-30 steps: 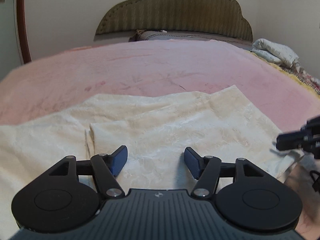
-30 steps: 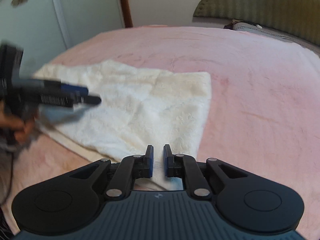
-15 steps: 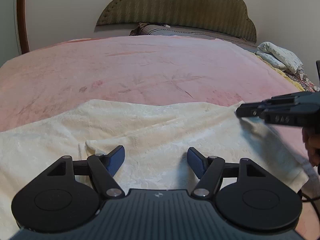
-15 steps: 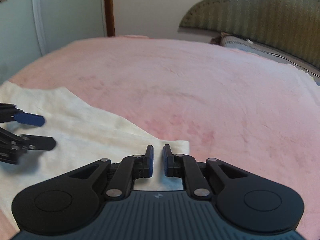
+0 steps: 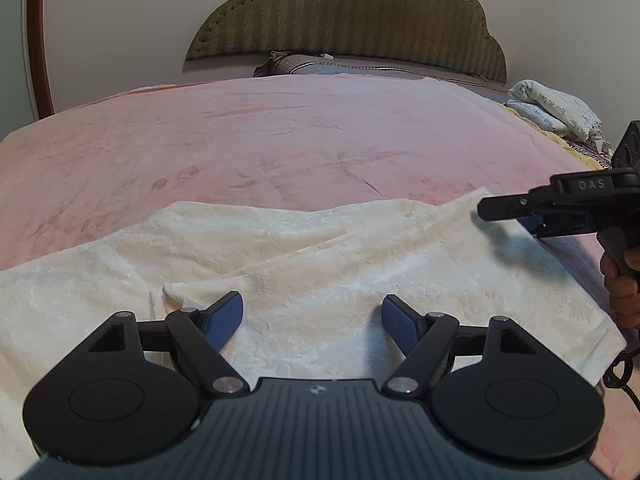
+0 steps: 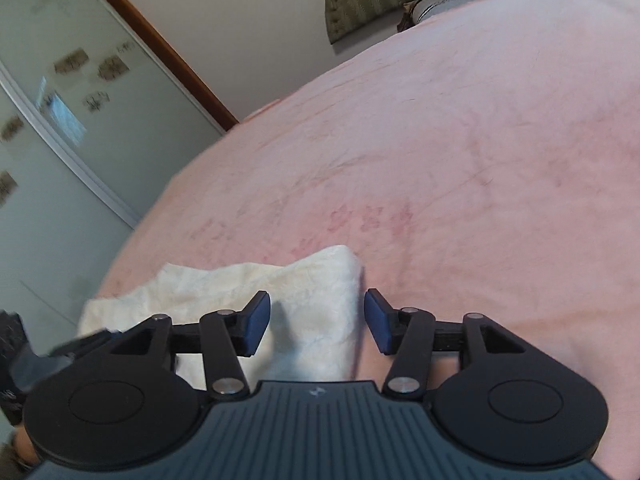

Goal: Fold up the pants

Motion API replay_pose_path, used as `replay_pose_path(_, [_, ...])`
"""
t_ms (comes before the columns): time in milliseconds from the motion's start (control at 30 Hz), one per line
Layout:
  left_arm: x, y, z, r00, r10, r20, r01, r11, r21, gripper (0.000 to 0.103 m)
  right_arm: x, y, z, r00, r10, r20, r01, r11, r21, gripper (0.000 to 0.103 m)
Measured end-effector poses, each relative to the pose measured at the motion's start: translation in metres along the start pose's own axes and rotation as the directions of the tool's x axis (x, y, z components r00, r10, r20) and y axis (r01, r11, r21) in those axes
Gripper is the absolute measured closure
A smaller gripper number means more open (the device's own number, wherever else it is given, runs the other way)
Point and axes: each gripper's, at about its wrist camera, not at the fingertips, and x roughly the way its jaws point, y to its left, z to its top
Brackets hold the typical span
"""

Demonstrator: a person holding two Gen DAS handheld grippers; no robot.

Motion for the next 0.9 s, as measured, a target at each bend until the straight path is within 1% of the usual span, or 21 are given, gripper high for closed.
replay_pose_path(33, [0.000,0.000,0.000,1.000,0.001,0.001,-0.001,1.000,0.002,0.023,0.002,-0.003,0.000,1.000,0.023,0.008,-0.023,0.999,0.021,0.067])
replay_pose_path(100, [0.000,0.001,0.000,1.000,-0.004,0.001,0.004,1.000,0.000,0.023,0.005,-0.008,0.000,0.999,0.039,0.018,-0.040,0.998,0.043,0.083])
replay_pose_path(133, [0.000,0.001,0.001,1.000,-0.009,0.001,0.009,1.000,-0.003,0.023,0.004,-0.011,0.000,0.998,0.061,0.030,-0.062,0.996,0.064,0.088])
replay_pose_path(167, [0.000,0.001,0.002,1.000,-0.012,0.000,0.012,1.000,-0.007,0.023,0.001,-0.012,-0.001,0.997,0.072,0.040,-0.075,0.995,0.072,0.089])
replay_pose_path(233, [0.001,-0.001,0.004,1.000,-0.012,-0.005,0.012,1.000,-0.012,0.023,-0.007,-0.005,-0.001,0.997,0.047,0.065,-0.050,0.998,0.043,0.091])
replay_pose_path(300, [0.006,-0.003,0.003,1.000,-0.004,-0.009,0.004,1.000,0.012,0.022,-0.015,0.006,0.000,0.995,0.029,0.090,-0.029,1.000,-0.006,0.091])
replay_pose_path(367, [0.007,-0.007,0.001,1.000,0.006,-0.003,-0.006,0.999,0.031,0.021,-0.007,0.014,0.000,0.997,-0.038,0.061,0.041,0.998,-0.054,0.091])
replay_pose_path(400, [0.006,-0.007,0.001,1.000,0.008,-0.002,-0.008,0.999,0.036,0.021,0.000,0.012,0.000,0.997,-0.064,0.033,0.066,0.997,-0.043,0.089])
replay_pose_path(433, [0.005,-0.006,0.000,1.000,0.004,-0.002,-0.004,0.999,0.032,0.022,0.005,0.009,-0.001,0.996,-0.086,0.009,0.086,0.996,-0.038,0.084])
replay_pose_path(467, [0.002,-0.005,0.000,1.000,-0.002,0.000,0.002,1.000,0.022,0.022,0.005,0.010,-0.002,0.996,-0.094,0.013,0.094,0.994,-0.046,0.083])
replay_pose_path(500, [-0.002,-0.002,0.000,1.000,-0.007,0.004,0.007,1.000,0.008,0.022,0.003,0.012,-0.003,0.994,-0.104,0.024,0.105,0.993,-0.048,0.077])
replay_pose_path(533, [-0.006,0.002,0.001,1.000,-0.008,0.010,0.008,1.000,-0.009,0.022,-0.003,0.016,-0.004,0.990,-0.133,0.045,0.135,0.990,-0.050,0.070])
replay_pose_path(567, [-0.011,0.006,0.001,1.000,-0.005,0.021,0.005,1.000,-0.026,0.022,-0.010,0.022,-0.006,0.980,-0.180,0.081,0.186,0.981,-0.062,0.068])
replay_pose_path(600, [-0.017,0.010,0.000,0.999,0.000,0.034,0.001,0.999,-0.041,0.022,-0.018,0.030,-0.009,0.965,-0.234,0.121,0.245,0.965,-0.088,0.064])
replay_pose_path(633, [-0.022,0.016,0.000,0.999,0.008,0.044,-0.005,0.998,-0.059,0.022,-0.026,0.042,-0.012,0.951,-0.271,0.151,0.290,0.949,-0.125,0.064])
replay_pose_path(667, [-0.026,0.021,0.000,0.999,0.017,0.051,-0.012,0.996,-0.084,0.022,-0.033,0.057,-0.018,0.944,-0.278,0.180,0.309,0.934,-0.178,0.064])
replay_pose_path(700, [-0.031,0.028,0.002,0.998,0.024,0.061,-0.016,0.993,-0.118,0.022,-0.038,0.071,-0.025,0.947,-0.264,0.184,0.302,0.925,-0.229,0.064])
replay_pose_path(767, [-0.034,0.038,0.003,0.997,0.015,0.070,-0.004,0.988,-0.155,0.021,-0.041,0.094,-0.041,0.966,-0.224,0.131,0.256,0.903,-0.344,0.064])
replay_pose_path(833, [-0.025,0.041,0.003,0.999,0.036,0.013,-0.034,0.991,-0.133,0.021,-0.034,0.108,-0.058,0.984,-0.174,0.037,0.174,0.896,-0.409,0.066])
replay_pose_path(867, [-0.020,0.041,0.001,0.998,0.056,-0.013,-0.057,0.991,-0.122,0.023,-0.027,0.108,-0.065,0.985,-0.171,-0.018,0.148,0.895,-0.420,0.066])
replay_pose_path(900, [-0.019,0.042,-0.002,0.998,0.064,-0.018,-0.066,0.990,-0.124,0.025,-0.018,0.107,-0.072,0.979,-0.195,-0.060,0.150,0.887,-0.437,0.066])
